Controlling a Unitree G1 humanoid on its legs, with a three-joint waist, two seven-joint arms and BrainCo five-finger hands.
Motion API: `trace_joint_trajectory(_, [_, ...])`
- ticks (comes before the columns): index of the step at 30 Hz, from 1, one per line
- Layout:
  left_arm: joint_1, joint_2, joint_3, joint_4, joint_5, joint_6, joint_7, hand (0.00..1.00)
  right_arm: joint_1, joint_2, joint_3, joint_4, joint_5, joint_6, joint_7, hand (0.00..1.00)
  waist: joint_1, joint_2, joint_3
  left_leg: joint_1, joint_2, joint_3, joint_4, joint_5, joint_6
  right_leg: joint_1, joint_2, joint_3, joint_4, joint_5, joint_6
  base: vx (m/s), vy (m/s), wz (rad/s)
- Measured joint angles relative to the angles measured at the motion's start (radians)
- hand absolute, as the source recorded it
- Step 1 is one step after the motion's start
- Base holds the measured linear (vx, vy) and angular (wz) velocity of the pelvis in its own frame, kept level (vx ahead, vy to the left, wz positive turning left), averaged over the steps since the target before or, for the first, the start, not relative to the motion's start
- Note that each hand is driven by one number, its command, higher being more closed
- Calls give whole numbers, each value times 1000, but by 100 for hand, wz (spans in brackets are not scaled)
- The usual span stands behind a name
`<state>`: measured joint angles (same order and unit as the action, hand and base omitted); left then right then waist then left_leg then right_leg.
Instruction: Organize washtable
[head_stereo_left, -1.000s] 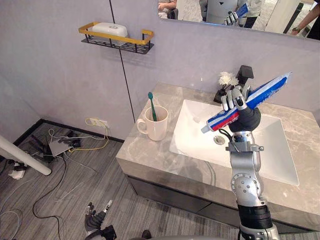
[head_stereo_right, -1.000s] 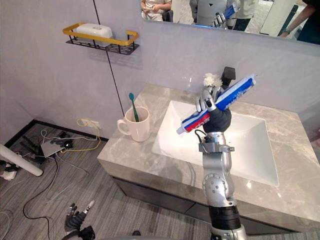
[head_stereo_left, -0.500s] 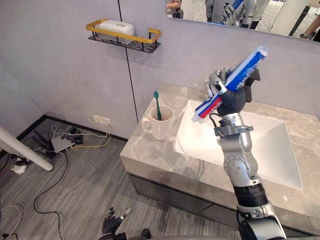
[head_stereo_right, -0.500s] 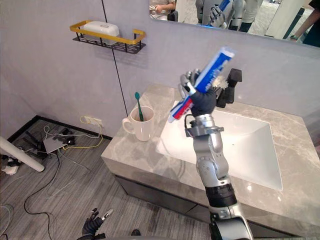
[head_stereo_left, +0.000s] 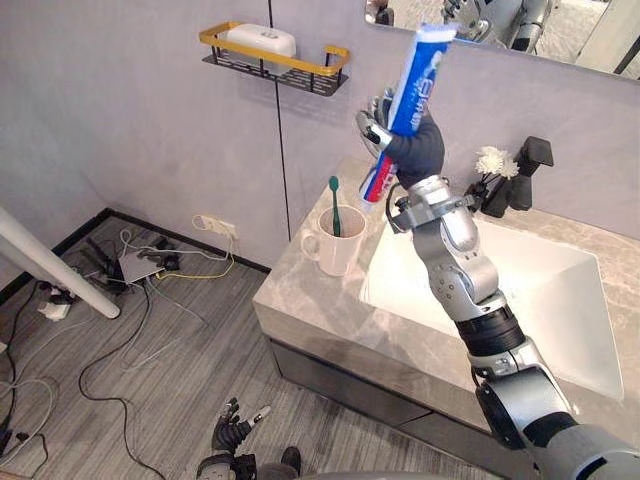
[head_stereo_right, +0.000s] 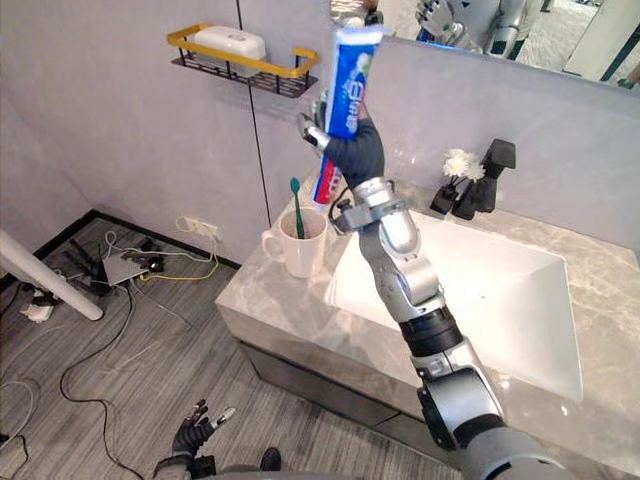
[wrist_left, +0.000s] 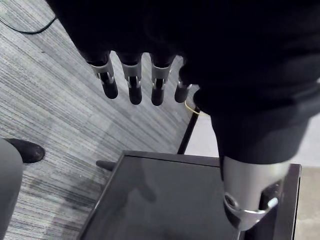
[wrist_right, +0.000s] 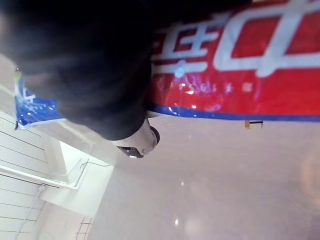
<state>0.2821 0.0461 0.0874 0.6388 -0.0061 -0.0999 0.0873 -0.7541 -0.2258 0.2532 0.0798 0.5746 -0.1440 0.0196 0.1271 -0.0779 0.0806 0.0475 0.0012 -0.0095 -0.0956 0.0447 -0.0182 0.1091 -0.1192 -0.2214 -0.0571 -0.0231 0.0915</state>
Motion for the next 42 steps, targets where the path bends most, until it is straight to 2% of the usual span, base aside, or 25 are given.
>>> trace_joint_trajectory(2, [-3,5,-3,0,0,0,0,0,-36,-2,2,35,-17,0,-5,100,1,-1,3,-5,0,0,0,0,0,-6,0,0,0,0,0,0,0,0])
trace_joint_trajectory(6, [-21,16,-16,4,0,1,0,0,-71,-26,2,69,-36,1,-37,100,24,-8,18,-7,1,-2,0,0,0,-7,2,-1,0,0,0,0,0,0])
trace_joint_trajectory(12, [-26,19,-17,4,-1,1,2,0,-73,-26,6,105,-73,16,-43,100,28,-8,24,-14,0,-14,0,0,0,-8,1,-20,0,0,0,-5,-7,7])
trace_joint_trajectory(29, [-39,28,-52,-1,-1,0,7,0,-106,18,42,149,-114,36,-58,100,30,11,60,-14,1,-11,1,0,0,-11,2,-19,0,0,0,-11,-2,0])
trace_joint_trajectory(42, [-39,26,-56,-1,0,3,21,0,26,64,77,149,-138,40,-51,100,26,11,60,-12,0,-11,1,-1,0,-10,0,-19,1,0,0,0,0,0])
